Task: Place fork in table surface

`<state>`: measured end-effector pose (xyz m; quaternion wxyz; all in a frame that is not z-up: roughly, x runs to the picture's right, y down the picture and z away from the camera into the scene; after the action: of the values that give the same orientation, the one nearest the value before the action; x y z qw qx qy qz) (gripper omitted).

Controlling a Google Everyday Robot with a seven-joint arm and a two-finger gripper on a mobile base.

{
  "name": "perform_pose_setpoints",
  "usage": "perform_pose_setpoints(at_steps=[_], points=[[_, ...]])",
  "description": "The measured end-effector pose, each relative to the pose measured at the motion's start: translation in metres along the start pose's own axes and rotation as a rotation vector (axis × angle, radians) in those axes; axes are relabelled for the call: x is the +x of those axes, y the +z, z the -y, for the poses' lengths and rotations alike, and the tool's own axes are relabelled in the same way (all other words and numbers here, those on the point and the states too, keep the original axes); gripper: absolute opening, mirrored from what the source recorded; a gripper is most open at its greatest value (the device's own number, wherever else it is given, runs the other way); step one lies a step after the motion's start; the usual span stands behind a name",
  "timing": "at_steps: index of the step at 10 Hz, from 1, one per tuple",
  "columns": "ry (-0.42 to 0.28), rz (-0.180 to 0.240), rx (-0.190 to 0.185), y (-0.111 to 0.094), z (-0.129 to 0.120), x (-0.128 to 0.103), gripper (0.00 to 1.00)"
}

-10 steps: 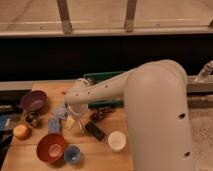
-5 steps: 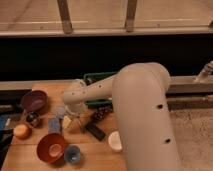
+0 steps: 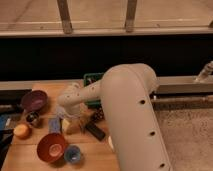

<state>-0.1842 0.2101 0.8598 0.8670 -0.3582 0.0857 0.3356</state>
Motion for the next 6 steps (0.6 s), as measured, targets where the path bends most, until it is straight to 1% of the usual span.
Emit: perform_pose_setpoints(at_steps=[1,2,4,6], points=[[0.007,-0.012,0.004,0.0034,0.0016,0.0041,0.78],[0.008,-0.012,0.005,0.003,0.0022,0.0042,0.72],[0.009,-0.012,0.008,0.0031,0.0032,0.0049,0.51],[0.017,-0.012,0.012,-0.0021,0.0073,0.0056,0.3]])
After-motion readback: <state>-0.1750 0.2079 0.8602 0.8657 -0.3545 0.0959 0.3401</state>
